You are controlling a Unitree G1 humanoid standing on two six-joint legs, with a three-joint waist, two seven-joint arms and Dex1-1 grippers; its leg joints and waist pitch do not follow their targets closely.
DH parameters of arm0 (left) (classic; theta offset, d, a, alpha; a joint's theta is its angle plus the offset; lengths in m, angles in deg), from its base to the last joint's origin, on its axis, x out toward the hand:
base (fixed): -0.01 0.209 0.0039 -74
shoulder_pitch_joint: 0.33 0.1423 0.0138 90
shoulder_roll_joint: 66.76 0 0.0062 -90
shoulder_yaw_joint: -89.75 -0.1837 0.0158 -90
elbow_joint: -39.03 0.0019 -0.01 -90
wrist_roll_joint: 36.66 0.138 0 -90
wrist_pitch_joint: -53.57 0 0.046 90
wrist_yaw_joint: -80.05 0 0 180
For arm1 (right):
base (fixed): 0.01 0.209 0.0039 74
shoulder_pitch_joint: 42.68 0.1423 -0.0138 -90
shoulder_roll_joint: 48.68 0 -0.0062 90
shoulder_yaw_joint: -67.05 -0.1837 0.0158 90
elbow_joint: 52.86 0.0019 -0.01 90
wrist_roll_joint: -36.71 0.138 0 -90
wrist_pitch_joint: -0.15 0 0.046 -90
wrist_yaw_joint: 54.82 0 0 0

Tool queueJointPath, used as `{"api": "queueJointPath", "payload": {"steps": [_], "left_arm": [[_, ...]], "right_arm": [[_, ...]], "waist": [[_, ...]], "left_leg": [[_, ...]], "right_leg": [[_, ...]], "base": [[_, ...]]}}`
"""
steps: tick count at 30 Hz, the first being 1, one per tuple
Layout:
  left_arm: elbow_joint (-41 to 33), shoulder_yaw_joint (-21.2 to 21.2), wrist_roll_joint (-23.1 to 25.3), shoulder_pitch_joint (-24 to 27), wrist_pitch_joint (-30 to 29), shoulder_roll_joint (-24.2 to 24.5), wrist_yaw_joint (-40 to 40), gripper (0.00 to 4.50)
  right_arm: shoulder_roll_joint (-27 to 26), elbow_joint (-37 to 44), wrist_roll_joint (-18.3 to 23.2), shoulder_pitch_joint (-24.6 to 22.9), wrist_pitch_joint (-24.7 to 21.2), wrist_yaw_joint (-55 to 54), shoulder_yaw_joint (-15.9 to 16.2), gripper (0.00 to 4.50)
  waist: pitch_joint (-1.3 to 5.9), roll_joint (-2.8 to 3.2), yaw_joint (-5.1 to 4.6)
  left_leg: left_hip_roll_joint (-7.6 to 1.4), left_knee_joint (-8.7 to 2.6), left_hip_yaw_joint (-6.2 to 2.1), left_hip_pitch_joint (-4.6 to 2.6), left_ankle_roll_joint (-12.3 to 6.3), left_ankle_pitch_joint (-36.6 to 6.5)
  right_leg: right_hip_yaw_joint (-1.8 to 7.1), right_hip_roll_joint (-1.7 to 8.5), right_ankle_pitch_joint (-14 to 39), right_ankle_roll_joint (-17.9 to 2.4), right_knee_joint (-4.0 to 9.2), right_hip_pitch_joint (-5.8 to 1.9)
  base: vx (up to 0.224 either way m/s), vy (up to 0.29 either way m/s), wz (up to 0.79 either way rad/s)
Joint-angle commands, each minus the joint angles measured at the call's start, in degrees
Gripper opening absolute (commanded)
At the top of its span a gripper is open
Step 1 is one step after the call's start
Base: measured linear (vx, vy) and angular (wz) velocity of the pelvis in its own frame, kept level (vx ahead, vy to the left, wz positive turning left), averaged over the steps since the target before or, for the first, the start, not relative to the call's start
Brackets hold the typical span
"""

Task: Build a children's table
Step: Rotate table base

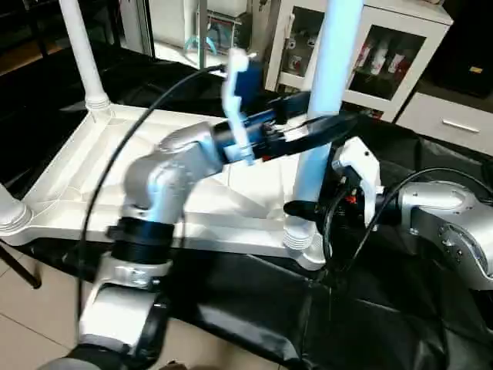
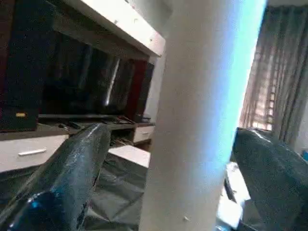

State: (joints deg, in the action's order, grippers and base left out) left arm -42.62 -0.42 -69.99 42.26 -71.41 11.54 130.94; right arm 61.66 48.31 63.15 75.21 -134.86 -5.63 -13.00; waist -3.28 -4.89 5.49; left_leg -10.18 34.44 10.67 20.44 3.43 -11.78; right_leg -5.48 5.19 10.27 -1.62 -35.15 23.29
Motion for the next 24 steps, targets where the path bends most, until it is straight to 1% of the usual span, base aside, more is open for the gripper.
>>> {"api": "queueJointPath", "payload": {"steps": [1,2,4,8,11,12,13,15,16,17,18,19,20,21,23,24], "left_arm": [[0.2,-0.4,0.4,-1.1,-0.4,-0.5,-0.9,4.33],[0.3,-0.1,0.3,-1.2,-0.5,-0.7,-1.7,4.15],[0.7,0.8,0.2,-1.5,-0.6,-0.7,-3.3,4.11],[0.9,1.4,0.1,-1.8,-0.8,-0.6,-4.5,3.71],[0.7,1.4,0.6,-1.8,-0.5,-0.2,-5.2,3.6],[0.8,1.5,0.7,-1.8,-0.6,-0.2,-5.5,3.35],[0.8,1.6,0.7,-1.8,-0.6,0.0,-5.4,3.31],[0.3,1.6,0.2,-1.7,-1.1,0.5,-5.5,3.24],[0.0,1.6,-0.1,-1.7,-1.4,0.6,-5.6,3.15],[-0.1,1.8,-0.3,-1.7,-1.8,0.6,-5.8,3.02],[-0.2,1.8,-0.5,-1.8,-2.0,0.7,-5.9,2.92],[-0.4,1.8,-0.5,-1.9,-2.2,0.8,-5.8,2.92],[-0.5,1.8,-0.6,-2.0,-2.3,0.9,-5.8,2.82],[-0.5,1.8,-0.8,-2.2,-2.5,1.0,-5.9,2.78],[-0.4,1.9,-0.9,-2.3,-2.6,1.1,-6.0,2.7],[-0.1,2.8,-1.7,-2.9,-3.4,0.9,-6.7,2.49]], "right_arm": [[0.4,0.9,-0.2,1.3,-0.8,-0.2,-0.1,1.81],[0.3,0.8,-0.3,1.5,-0.8,-0.4,-0.2,1.81],[0.1,0.8,-0.4,1.6,-0.9,-0.7,-0.4,1.81],[-0.3,0.6,-0.5,1.7,-0.7,-1.0,-0.6,1.81],[-0.8,0.4,-0.5,1.9,-0.7,-1.3,-0.8,1.81],[-0.9,0.3,-0.5,1.9,-0.6,-1.4,-0.8,1.81],[-1.0,0.2,-0.6,2.1,-0.5,-1.5,-0.9,1.81],[-1.5,-0.5,-0.9,2.5,-0.1,-1.8,-0.8,1.81],[-1.6,-0.6,-1.0,2.6,0.0,-1.9,-0.8,1.81],[-1.7,-0.7,-1.0,2.7,0.2,-1.9,-0.8,1.81],[-1.8,-0.9,-1.1,2.8,0.3,-2.0,-0.8,1.81],[-2.0,-1.1,-1.1,3.0,0.4,-2.2,-0.9,1.81],[-2.2,-1.2,-1.1,3.2,0.5,-2.4,-1.0,1.81],[-2.5,-1.4,-1.1,3.4,0.6,-2.7,-1.1,1.81],[-2.6,-1.4,-1.2,3.5,0.7,-2.8,-1.2,1.81],[-2.8,-1.5,-1.3,3.6,1.0,-3.3,-1.5,1.81]], "waist": [[3.88,-0.09,0.3],[3.9,-0.05,0.28],[3.89,-0.05,0.29],[3.92,0.01,0.42],[4.02,-0.17,0.58],[4.04,-0.14,0.62],[4.02,-0.28,0.69],[3.99,-0.36,0.76],[3.99,-0.27,0.74],[3.97,-0.32,0.73],[3.96,-0.02,0.8],[3.97,0.05,0.77],[4.01,-0.04,0.78],[3.94,0.49,0.84],[4.0,0.22,0.81],[3.96,0.36,0.87]], "left_leg": [[-3.32,-3.59,-1.21,-0.22,-1.84,-3.1],[-3.35,-3.58,-1.24,-0.25,-1.83,-3.2],[-3.29,-3.54,-1.22,-0.27,-1.92,-3.3],[-3.33,-3.55,-1.24,-0.34,-1.82,-3.1],[-3.32,-3.46,-1.21,-0.37,-1.97,-2.3],[-3.3,-3.45,-1.23,-0.31,-2.12,-1.9],[-3.27,-3.44,-1.21,-0.27,-2.27,-1.7],[-3.27,-3.44,-1.18,-0.35,-2.23,-1.9],[-3.27,-3.46,-1.19,-0.34,-2.18,-1.9],[-3.22,-3.41,-1.14,-0.3,-2.07,-2.0],[-3.25,-3.45,-1.19,-0.35,-1.92,-2.0],[-3.25,-3.45,-1.19,-0.34,-1.84,-2.1],[-3.28,-3.45,-1.19,-0.42,-1.67,-2.0],[-3.24,-3.49,-1.21,-0.43,-1.49,-2.1],[-3.25,-3.47,-1.21,-0.45,-1.39,-2.2],[-3.21,-3.47,-1.19,-0.47,-1.26,-2.3]], "right_leg": [[3.63,4.18,6.3,-10.7,3.47,-3.91],[3.62,4.15,6.3,-10.8,3.43,-3.88],[3.6,4.09,6.3,-10.9,3.45,-3.84],[3.59,4.1,6.3,-10.8,3.43,-3.81],[3.57,4.07,5.0,-11.1,3.2,-3.79],[3.59,4.09,4.4,-11.2,3.09,-3.86],[3.58,4.14,4.4,-11.3,3.08,-3.88],[3.57,4.15,5.2,-11.2,3.1,-3.81],[3.57,4.14,5.4,-11.1,3.12,-3.79],[3.6,4.13,5.5,-11.0,3.13,-3.82],[3.58,4.15,5.6,-11.0,3.11,-3.77],[3.58,4.11,5.6,-10.9,3.17,-3.77],[3.58,4.06,5.2,-11.0,3.11,-3.74],[3.58,4.04,4.7,-11.2,3.08,-3.7],[3.57,3.98,4.0,-11.4,3.01,-3.79],[3.6,3.98,3.6,-11.6,3.01,-3.79]], "base": [[0.0,0.0,0.0],[0.0,0.0,0.0],[0.0,0.0,0.0],[0.0,0.0,0.0],[0.0,0.0,0.0],[0.0,0.0,0.0],[0.0,0.0,0.0],[0.0,0.0,0.0],[0.0,0.0,0.0],[0.0,0.0,0.0],[0.0,0.0,0.0],[0.0,0.0,0.0],[0.0,0.0,0.0],[0.0,0.0,0.0],[0.0,0.0,0.0],[0.0,0.0,0.0]]}}
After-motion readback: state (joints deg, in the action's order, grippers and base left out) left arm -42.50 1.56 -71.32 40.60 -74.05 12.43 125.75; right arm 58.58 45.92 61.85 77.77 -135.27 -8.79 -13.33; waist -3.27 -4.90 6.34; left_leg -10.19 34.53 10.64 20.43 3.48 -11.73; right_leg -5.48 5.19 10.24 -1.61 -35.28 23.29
